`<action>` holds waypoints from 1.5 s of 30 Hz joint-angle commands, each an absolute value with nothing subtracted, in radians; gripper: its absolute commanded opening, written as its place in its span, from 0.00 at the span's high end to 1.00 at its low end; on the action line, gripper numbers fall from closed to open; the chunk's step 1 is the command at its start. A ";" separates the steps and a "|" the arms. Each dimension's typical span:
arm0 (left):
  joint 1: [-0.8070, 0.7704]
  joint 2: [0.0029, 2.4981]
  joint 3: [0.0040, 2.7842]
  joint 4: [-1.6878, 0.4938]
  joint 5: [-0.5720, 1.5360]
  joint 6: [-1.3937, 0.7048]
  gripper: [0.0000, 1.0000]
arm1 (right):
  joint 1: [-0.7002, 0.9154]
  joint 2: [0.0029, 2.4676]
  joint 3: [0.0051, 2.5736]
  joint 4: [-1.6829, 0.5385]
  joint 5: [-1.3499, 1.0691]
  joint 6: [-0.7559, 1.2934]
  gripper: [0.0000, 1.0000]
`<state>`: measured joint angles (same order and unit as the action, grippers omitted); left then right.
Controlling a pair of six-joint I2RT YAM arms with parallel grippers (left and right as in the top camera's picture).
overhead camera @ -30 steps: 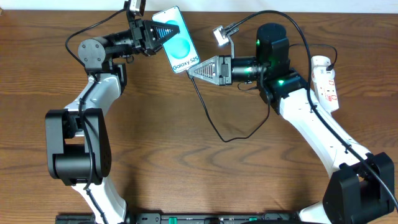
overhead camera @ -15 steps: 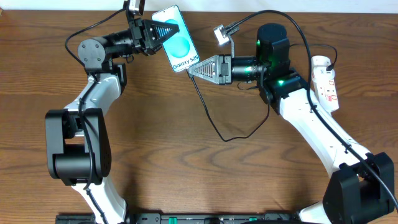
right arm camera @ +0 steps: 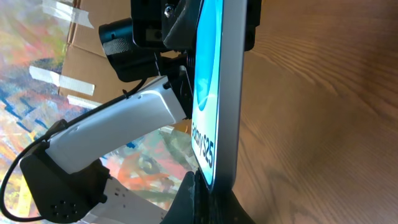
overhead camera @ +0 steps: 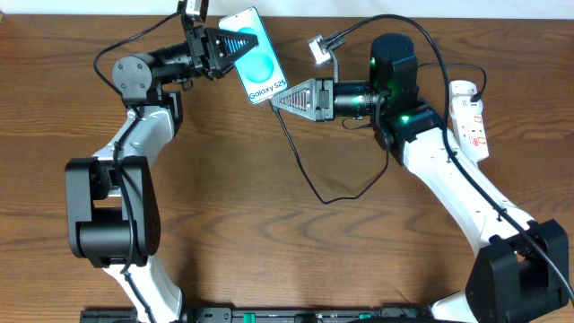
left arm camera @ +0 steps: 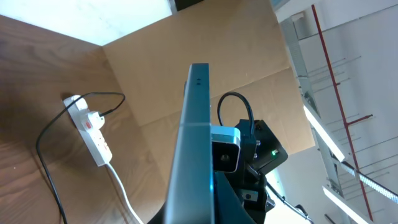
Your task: Plug charger to phone and switch on socket
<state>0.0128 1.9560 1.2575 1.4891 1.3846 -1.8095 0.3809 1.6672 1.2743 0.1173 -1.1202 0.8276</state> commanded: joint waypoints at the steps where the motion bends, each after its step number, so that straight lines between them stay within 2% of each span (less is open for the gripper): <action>1: -0.008 1.952 1.272 1.505 1.529 -1.766 0.93 | 0.373 1.655 1.306 0.154 -1.023 0.834 0.99; 3: -0.008 1.952 1.272 1.505 1.529 -1.766 0.93 | 0.373 1.655 1.306 0.155 -1.023 0.834 0.97; 8: -0.008 1.952 1.272 1.505 1.529 -1.765 0.93 | 0.373 1.655 1.306 0.155 -1.027 0.833 0.85; 15: -0.008 1.953 1.272 1.505 1.529 -1.766 0.93 | 0.373 1.655 1.306 0.154 -1.031 0.833 0.76; 21: -0.008 1.952 1.272 1.505 1.529 -1.766 0.92 | 0.373 1.655 1.306 0.154 -1.031 0.830 0.53; 23: -0.008 1.952 1.272 1.505 1.529 -1.766 0.93 | 0.373 1.655 1.306 0.154 -1.031 0.829 0.49; 35: -0.008 1.952 1.272 1.505 1.529 -1.766 0.93 | 0.373 1.655 1.306 0.153 -1.031 0.822 0.46; 37: -0.008 1.952 1.272 1.505 1.529 -1.766 0.93 | 0.373 1.655 1.306 0.153 -1.031 0.822 0.42; 45: -0.008 1.952 1.272 1.505 1.529 -1.766 0.93 | 0.370 1.655 1.306 0.154 -1.030 0.807 0.01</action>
<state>-0.0113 1.9560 1.2572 1.4921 1.5368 -1.7790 0.3771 1.6669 1.2823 0.1505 -1.0306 0.8227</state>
